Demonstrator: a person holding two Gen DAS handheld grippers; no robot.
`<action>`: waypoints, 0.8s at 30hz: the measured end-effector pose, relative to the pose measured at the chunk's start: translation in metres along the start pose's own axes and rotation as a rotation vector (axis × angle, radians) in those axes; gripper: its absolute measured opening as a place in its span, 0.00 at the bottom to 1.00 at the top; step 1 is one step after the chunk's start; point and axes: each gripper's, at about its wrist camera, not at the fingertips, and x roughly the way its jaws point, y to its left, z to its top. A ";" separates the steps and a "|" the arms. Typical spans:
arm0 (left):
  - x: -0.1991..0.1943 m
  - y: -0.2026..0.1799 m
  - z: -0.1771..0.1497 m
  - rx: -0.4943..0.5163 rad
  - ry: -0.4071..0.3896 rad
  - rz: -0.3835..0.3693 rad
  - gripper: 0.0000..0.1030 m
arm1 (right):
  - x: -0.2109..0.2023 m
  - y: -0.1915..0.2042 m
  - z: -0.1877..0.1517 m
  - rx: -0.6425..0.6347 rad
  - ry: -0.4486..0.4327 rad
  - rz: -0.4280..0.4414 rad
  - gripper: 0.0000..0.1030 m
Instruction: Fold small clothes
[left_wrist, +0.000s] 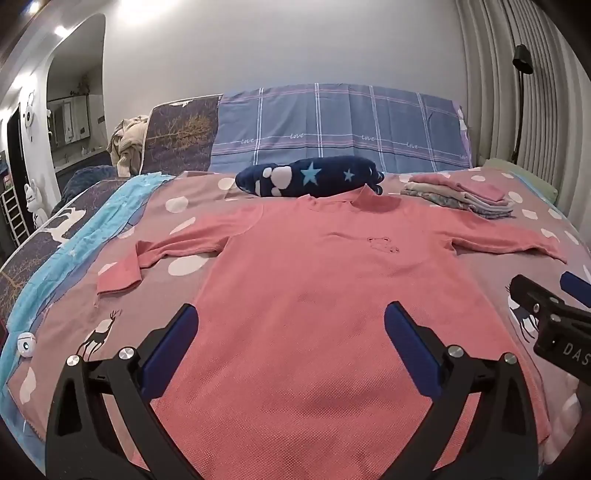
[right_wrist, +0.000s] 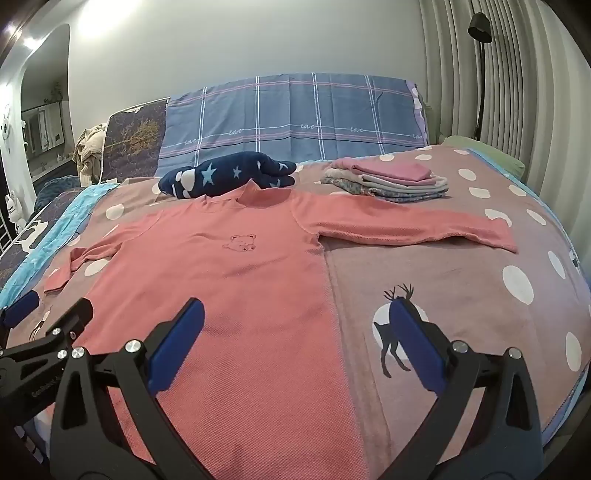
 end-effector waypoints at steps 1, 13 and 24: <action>0.000 0.000 0.000 0.003 0.002 -0.003 0.98 | 0.000 0.000 -0.001 0.000 0.000 0.001 0.98; 0.003 0.000 -0.005 0.012 0.026 -0.023 0.98 | -0.003 0.001 -0.004 0.007 0.005 0.005 0.98; 0.004 -0.002 -0.011 0.036 0.025 -0.028 0.98 | 0.000 0.004 -0.010 -0.001 0.001 0.002 0.98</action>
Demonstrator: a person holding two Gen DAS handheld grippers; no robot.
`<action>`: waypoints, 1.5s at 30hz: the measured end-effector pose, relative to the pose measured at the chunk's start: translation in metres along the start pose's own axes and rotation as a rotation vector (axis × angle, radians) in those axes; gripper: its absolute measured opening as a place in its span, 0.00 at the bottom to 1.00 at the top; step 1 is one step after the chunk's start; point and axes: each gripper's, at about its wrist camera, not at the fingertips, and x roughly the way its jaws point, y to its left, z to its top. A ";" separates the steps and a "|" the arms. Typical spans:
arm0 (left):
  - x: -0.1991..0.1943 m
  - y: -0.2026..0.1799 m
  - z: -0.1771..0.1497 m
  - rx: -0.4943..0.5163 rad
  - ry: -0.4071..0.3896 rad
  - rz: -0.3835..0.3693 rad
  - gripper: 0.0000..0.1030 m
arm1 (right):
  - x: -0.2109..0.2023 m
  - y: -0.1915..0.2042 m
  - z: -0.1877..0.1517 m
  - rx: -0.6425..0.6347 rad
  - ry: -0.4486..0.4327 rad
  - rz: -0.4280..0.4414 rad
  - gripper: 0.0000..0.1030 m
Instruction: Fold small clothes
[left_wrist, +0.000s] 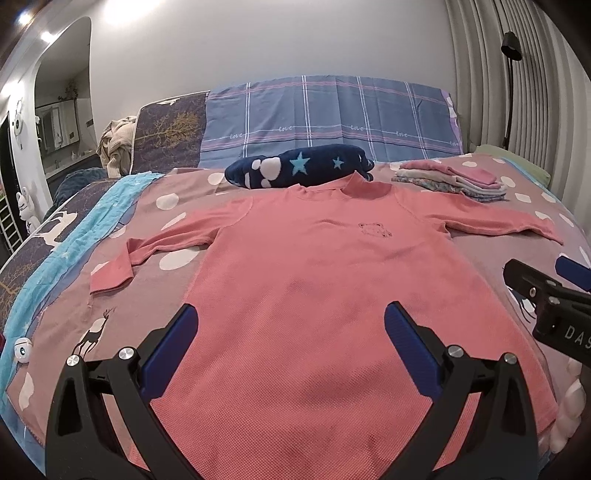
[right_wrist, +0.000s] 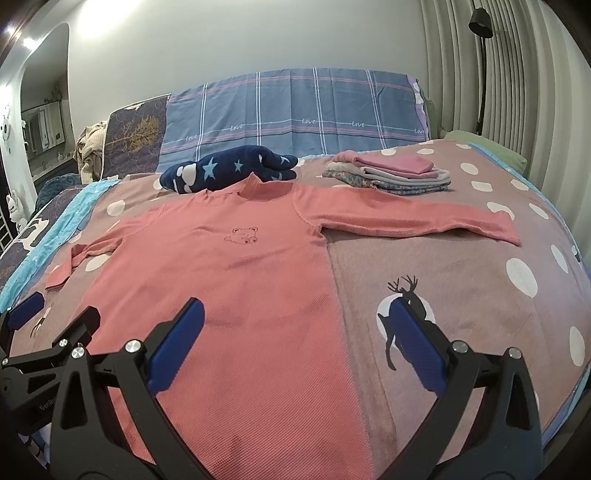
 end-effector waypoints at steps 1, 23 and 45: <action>0.000 0.000 0.000 0.001 0.001 -0.001 0.98 | 0.000 0.001 -0.001 -0.002 -0.001 -0.001 0.98; 0.011 0.010 -0.001 -0.006 0.023 0.017 0.98 | 0.010 0.010 -0.001 -0.049 0.026 -0.011 0.98; 0.069 0.182 0.017 -0.119 0.117 0.336 0.95 | 0.073 0.131 0.034 -0.415 0.093 0.137 0.98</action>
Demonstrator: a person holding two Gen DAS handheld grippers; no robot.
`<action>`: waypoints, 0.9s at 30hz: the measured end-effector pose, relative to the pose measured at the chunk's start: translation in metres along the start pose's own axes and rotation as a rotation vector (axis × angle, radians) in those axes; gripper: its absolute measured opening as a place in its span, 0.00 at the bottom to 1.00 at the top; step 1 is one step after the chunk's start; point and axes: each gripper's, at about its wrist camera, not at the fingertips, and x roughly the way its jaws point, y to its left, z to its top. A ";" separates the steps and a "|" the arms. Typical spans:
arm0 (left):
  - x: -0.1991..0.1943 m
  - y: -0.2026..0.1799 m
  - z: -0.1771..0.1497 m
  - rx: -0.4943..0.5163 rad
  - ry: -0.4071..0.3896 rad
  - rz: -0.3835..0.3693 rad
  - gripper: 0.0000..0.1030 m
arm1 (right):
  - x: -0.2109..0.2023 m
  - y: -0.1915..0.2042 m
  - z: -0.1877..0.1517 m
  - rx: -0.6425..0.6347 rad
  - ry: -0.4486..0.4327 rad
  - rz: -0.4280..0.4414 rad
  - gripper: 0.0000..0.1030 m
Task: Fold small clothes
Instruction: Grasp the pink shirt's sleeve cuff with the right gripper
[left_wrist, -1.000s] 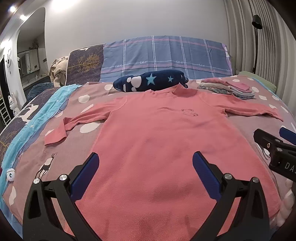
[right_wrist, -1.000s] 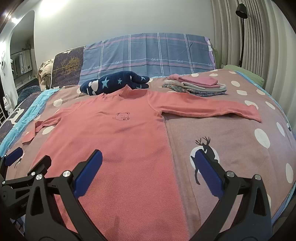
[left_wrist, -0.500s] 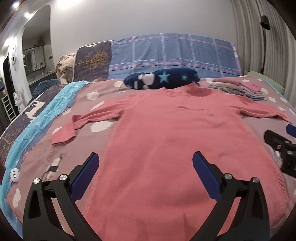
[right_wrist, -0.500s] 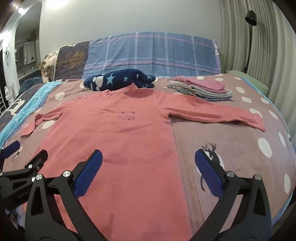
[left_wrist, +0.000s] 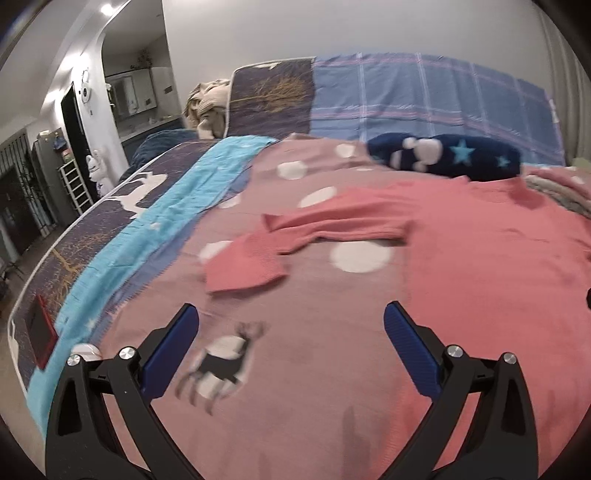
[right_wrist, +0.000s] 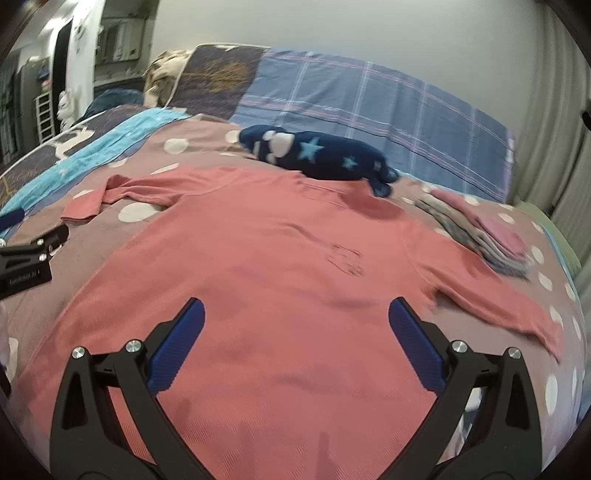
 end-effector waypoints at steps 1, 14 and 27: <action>0.007 0.006 0.002 0.004 0.010 0.006 0.93 | 0.006 0.005 0.005 -0.017 0.008 0.008 0.98; 0.063 0.055 -0.001 0.006 0.098 0.086 0.89 | 0.061 0.067 0.043 -0.171 0.030 0.058 0.97; 0.084 0.093 -0.013 -0.049 0.157 0.021 0.82 | 0.095 0.119 0.076 -0.155 0.124 0.498 0.23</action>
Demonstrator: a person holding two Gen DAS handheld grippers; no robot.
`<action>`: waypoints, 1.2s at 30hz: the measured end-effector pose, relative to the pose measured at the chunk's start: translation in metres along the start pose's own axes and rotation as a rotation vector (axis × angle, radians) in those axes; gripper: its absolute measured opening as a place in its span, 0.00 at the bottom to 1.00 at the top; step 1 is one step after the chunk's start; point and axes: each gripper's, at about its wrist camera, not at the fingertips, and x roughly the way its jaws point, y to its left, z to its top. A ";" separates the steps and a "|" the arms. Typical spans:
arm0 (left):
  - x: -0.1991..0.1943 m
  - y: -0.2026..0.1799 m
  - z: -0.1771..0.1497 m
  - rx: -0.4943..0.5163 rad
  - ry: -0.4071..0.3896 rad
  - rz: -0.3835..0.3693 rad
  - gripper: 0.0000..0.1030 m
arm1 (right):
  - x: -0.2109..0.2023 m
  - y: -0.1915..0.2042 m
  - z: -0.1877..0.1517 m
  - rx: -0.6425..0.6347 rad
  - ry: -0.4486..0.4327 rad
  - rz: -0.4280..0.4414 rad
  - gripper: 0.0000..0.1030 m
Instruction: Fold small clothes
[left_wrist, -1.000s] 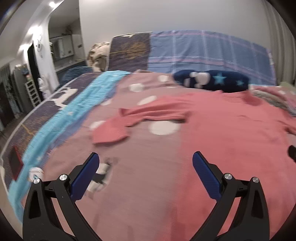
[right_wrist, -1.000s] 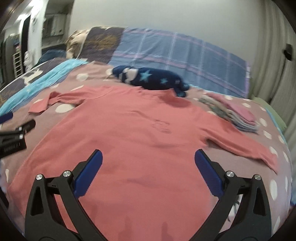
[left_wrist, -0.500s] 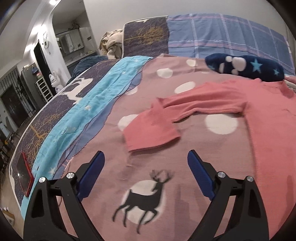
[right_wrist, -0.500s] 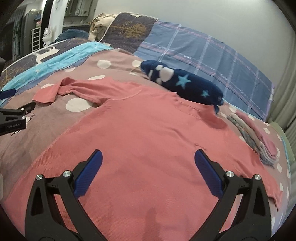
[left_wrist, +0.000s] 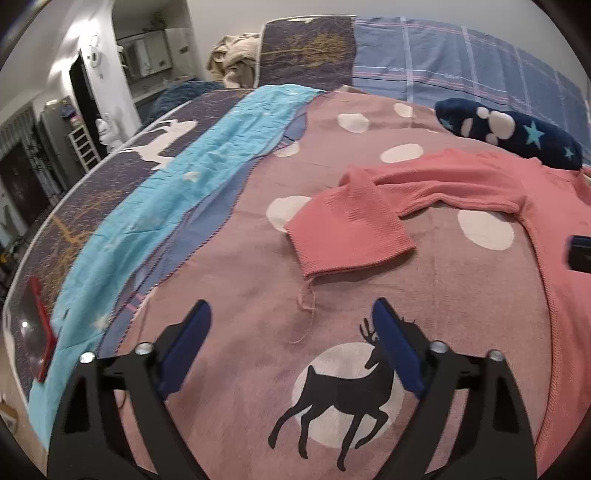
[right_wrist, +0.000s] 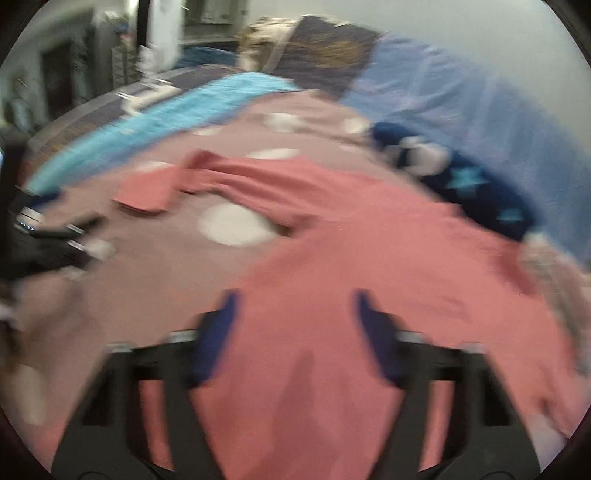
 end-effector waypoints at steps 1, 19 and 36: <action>0.002 0.000 0.000 0.003 0.002 -0.008 0.82 | 0.007 0.000 0.007 0.020 0.022 0.065 0.18; 0.079 0.039 0.029 -0.311 0.158 -0.431 0.21 | 0.151 0.055 0.090 0.145 0.243 0.397 0.47; -0.041 -0.097 0.130 -0.245 -0.019 -0.863 0.05 | 0.009 -0.049 0.139 0.063 0.043 0.338 0.04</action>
